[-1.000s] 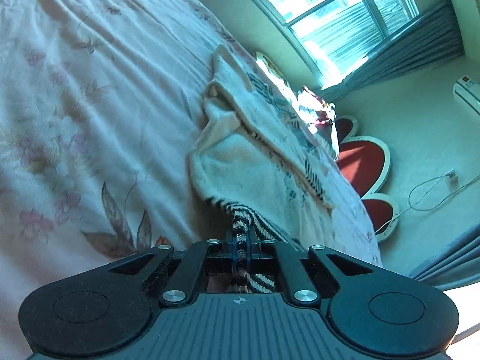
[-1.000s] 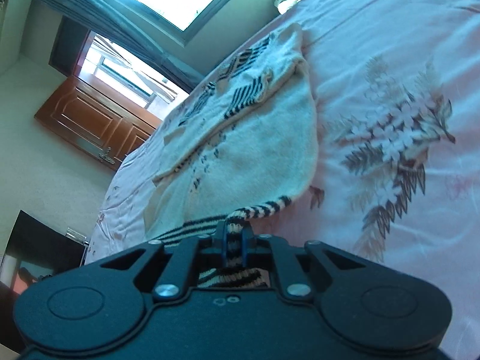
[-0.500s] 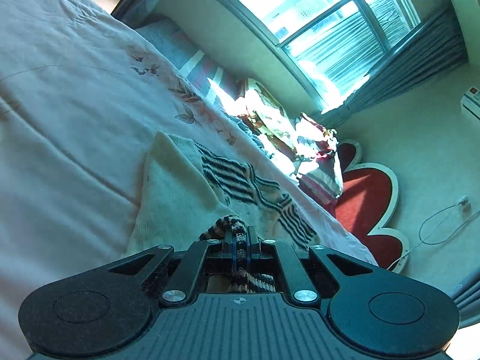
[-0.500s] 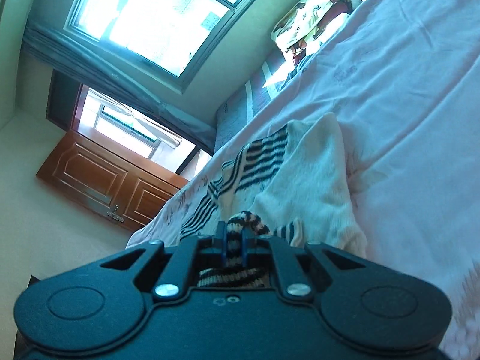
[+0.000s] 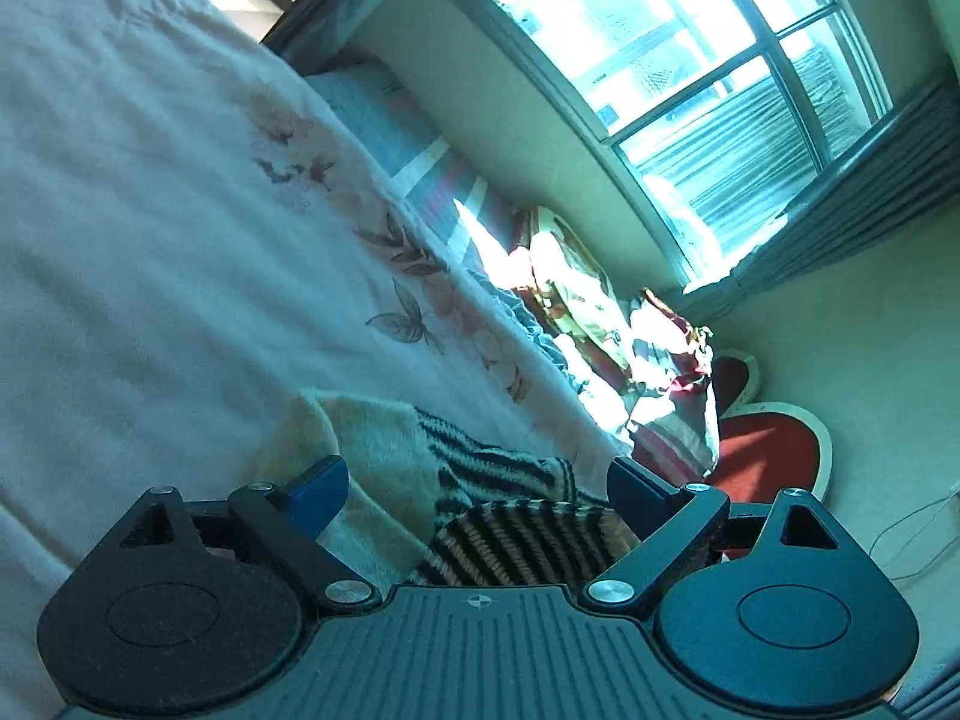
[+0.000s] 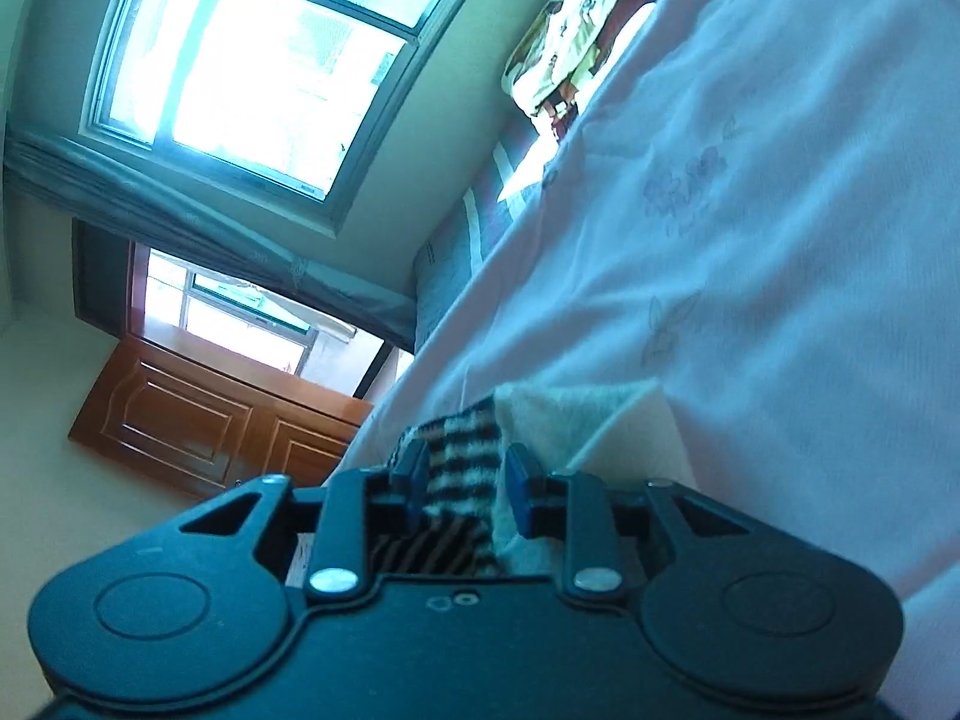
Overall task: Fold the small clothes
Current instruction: 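Lift the hem with both grippers and fold it over toward the collar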
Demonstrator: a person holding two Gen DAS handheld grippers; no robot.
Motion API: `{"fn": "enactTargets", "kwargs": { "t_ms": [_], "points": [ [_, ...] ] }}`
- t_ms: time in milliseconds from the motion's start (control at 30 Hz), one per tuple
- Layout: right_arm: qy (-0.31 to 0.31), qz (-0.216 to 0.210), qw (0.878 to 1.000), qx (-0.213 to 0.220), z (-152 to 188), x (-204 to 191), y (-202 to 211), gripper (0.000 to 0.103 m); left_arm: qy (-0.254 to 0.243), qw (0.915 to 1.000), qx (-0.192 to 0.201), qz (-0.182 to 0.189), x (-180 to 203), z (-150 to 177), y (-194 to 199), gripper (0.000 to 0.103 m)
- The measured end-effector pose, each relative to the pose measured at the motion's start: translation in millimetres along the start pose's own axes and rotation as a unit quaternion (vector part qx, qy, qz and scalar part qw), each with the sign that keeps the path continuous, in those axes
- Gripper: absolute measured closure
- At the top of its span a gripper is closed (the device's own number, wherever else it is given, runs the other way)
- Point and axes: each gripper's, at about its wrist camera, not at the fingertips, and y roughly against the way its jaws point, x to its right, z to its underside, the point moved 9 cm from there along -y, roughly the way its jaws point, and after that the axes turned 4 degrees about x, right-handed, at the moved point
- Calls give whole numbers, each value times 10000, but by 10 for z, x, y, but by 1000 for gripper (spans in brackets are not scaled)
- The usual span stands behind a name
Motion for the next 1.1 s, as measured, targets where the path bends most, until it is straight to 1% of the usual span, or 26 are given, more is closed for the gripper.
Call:
{"fn": "enactTargets", "kwargs": {
  "t_ms": [33,67,100,133,167,200,233,333,433,467,500,533,567,600,667,700,767,800,833,867,900,967,1000,1067,1100],
  "points": [
    [128,-16,9999,68,-41,-43,30,64,-224,9997,66,10,41,-42,28,20],
    [366,-3,9993,90,-58,-103,70,63,-573,9983,40,-70,82,-56,50,27],
    [736,40,9973,41,-57,-180,93,63,-975,9950,-63,-222,116,-45,47,38],
    [1039,68,9946,-32,-31,-244,107,63,-1370,9898,-191,-347,150,-18,26,46],
    [1436,176,9893,-168,5,-320,82,63,-1780,9822,-376,-467,187,30,-15,49],
    [1806,346,9824,-312,57,-366,51,63,-2089,9749,-551,-547,212,75,-73,54],
    [2077,444,9762,-434,111,-400,20,64,-2330,9683,-674,-592,243,119,-120,56],
    [2586,636,9612,-723,265,-476,-90,64,-2973,9478,-929,-678,373,252,-230,56],
    [3007,902,9449,-927,381,-500,-228,67,-3237,9361,-1060,-873,414,313,-328,56],
    [3174,1012,9379,-969,416,-493,-254,68,-3283,9343,-1082,-874,421,325,-335,59],
    [3310,1046,9327,-976,447,-513,-262,72,-3316,9327,-1111,-886,425,331,-347,71],
    [3410,1053,9289,-992,475,-534,-253,85,-3373,9309,-1078,-899,436,335,-340,87],
    [3500,1077,9250,-1010,487,-548,-264,96,-3374,9314,-1058,-864,449,335,-335,92],
    [3593,1114,9213,-990,492,-562,-267,96,-3382,9315,-1039,-850,459,336,-325,96],
    [3756,1123,9156,-897,485,-583,-275,97,-3515,9278,-892,-880,483,345,-306,97],
    [3879,1137,9113,-785,484,-611,-245,97,-3585,9263,-754,-883,510,345,-276,97],
    [3978,1020,9100,-566,470,-686,-169,97,-3718,9243,-364,-781,605,321,-172,98],
    [4022,953,9096,-422,438,-722,-147,97,-3729,9245,-221,-760,637,295,-128,98],
    [4077,902,9082,-291,415,-763,-109,97,-3692,9266,-75,-707,668,258,-85,98],
    [4101,855,9079,-171,376,-797,-84,97,-3652,9284,8,-686,691,220,-70,98],
    [4097,847,9083,-59,332,-812,-68,97,-3644,9284,65,-724,698,185,-75,98],
    [4073,980,9080,66,249,-770,-81,97,-3600,9295,38,-804,663,147,-146,98],
    [4022,1132,9085,24,214,-692,-127,98,-3609,9281,-45,-918,615,155,-215,98],
    [3881,1441,9101,-209,205,-491,-245,98,-3742,9196,-308,-1160,496,243,-374,98],
    [3813,1563,9104,-366,230,-382,-307,97,-3906,9114,-359,-1240,462,320,-437,98]
  ]
}}
